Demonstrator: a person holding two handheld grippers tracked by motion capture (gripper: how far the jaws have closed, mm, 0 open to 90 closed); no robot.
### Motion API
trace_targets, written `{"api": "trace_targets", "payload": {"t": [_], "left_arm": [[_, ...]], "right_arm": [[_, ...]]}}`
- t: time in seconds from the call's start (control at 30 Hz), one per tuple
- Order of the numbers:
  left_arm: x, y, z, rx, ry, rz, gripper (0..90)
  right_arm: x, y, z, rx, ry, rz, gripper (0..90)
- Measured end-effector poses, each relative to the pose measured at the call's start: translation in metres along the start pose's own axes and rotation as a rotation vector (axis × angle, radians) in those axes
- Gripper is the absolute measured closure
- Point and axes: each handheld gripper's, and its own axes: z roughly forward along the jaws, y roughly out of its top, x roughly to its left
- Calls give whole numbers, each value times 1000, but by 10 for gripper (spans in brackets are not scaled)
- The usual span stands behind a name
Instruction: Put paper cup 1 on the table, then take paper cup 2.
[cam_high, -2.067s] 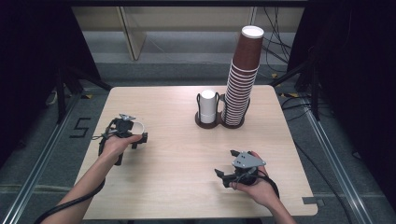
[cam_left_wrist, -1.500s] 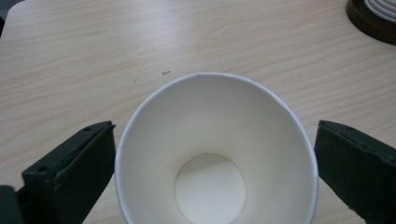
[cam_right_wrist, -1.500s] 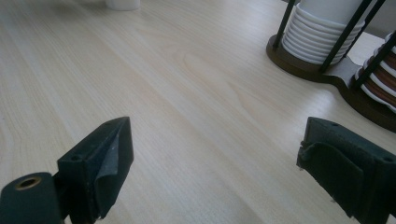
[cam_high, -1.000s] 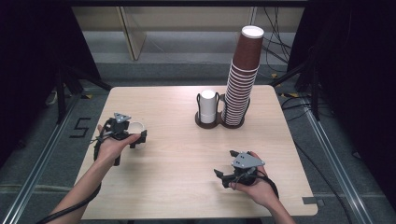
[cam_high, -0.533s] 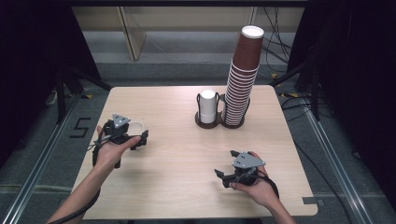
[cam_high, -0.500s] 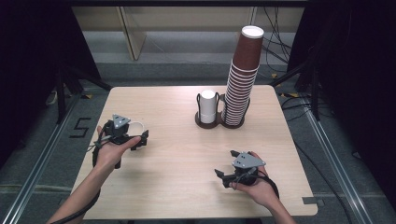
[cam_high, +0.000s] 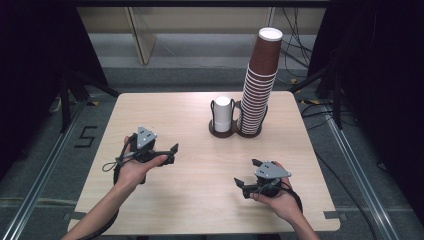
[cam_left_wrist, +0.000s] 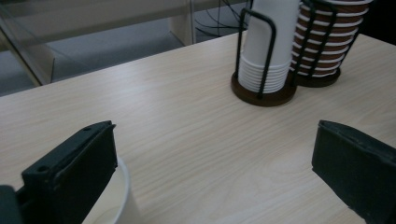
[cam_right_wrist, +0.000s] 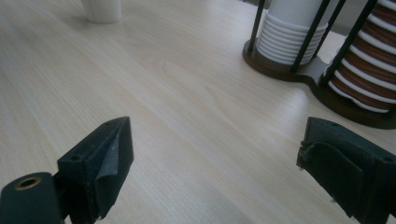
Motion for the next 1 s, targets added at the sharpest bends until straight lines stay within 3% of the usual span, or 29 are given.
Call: {"api": "trace_targets", "payload": {"t": [0.3,0.33,0.43,0.6,0.8,0.83,0.93,1.0], "left_arm": [[-30,5,6,-80,-118,39,0],[-33,6,7,-88,-125,44,0],[-43,11,11,-111,-148,47,0],[-59,25,15,-164,-179,67,0],[-69,40,24,-233,-202,78,0],[-70,41,25,-238,-203,77,0],[-74,44,30,-247,-210,80,0],[-75,46,33,-249,-215,84,0]], "right_arm": [[-7,9,-1,-31,-29,26,103],[-10,10,-1,-41,-41,9,103],[-11,11,-1,-58,-55,46,103],[-17,16,-8,-64,-80,53,103],[-37,35,-23,-123,-185,112,103],[-40,39,-25,-124,-193,141,102],[-53,52,-30,-172,-233,150,102],[-60,64,-32,-205,-255,183,103]]}}
